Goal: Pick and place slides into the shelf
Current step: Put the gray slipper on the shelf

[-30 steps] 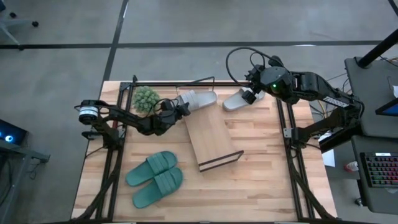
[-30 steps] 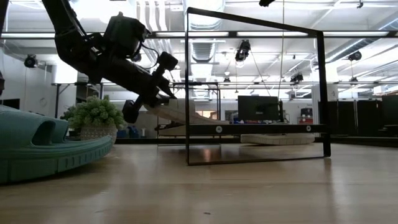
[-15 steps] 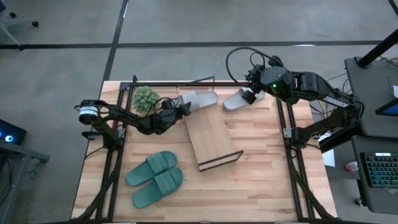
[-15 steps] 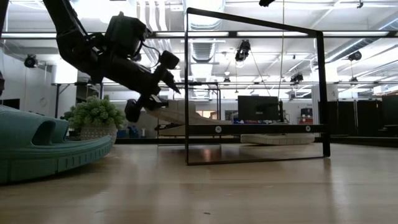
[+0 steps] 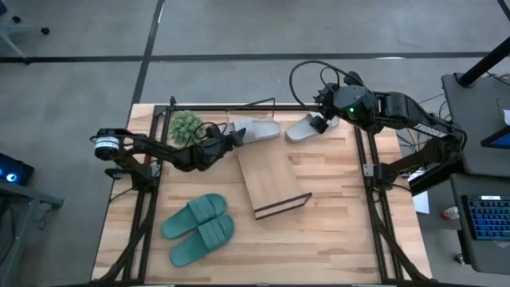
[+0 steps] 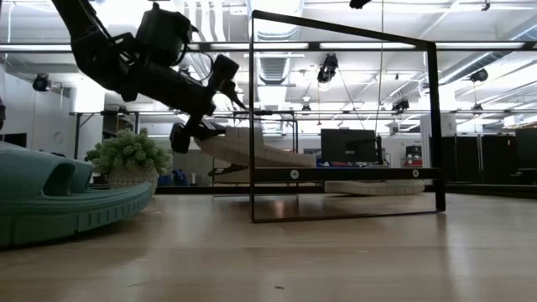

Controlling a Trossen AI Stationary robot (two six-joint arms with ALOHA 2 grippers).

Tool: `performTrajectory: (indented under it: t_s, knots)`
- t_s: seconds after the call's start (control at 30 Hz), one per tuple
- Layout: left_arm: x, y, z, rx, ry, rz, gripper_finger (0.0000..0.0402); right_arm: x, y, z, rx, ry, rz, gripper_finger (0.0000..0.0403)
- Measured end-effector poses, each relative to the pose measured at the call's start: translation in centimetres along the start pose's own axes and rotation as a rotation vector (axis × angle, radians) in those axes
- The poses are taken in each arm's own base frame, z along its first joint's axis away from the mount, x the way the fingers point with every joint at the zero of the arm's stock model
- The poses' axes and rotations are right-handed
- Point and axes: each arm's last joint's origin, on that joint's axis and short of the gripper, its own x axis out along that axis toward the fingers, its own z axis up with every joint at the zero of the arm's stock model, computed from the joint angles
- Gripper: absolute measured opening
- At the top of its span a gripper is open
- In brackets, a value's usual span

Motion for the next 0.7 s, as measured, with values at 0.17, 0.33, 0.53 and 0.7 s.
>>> performTrajectory:
  t_s: [0.17, 0.33, 0.53, 0.7]
  knots:
    - [-0.38, -0.89, 0.79, 0.042, -0.016, -0.027, 0.0240, 0.00, -0.01, 0.00, 0.000, 0.000, 0.000, 0.0091]
    - [-0.53, -0.89, 1.01, 0.077, -0.041, -0.003, 0.0240, 0.00, 0.00, 0.00, 0.000, 0.000, 0.000, 0.0091]
    - [-0.14, -0.59, 0.59, 0.037, -0.059, 0.017, 0.0240, 0.00, 0.00, 0.00, 0.000, 0.000, 0.000, 0.0091]
    - [0.06, -0.35, 0.36, -0.019, -0.077, 0.034, 0.0240, 0.00, 0.00, 0.00, 0.001, 0.000, 0.000, 0.0091]
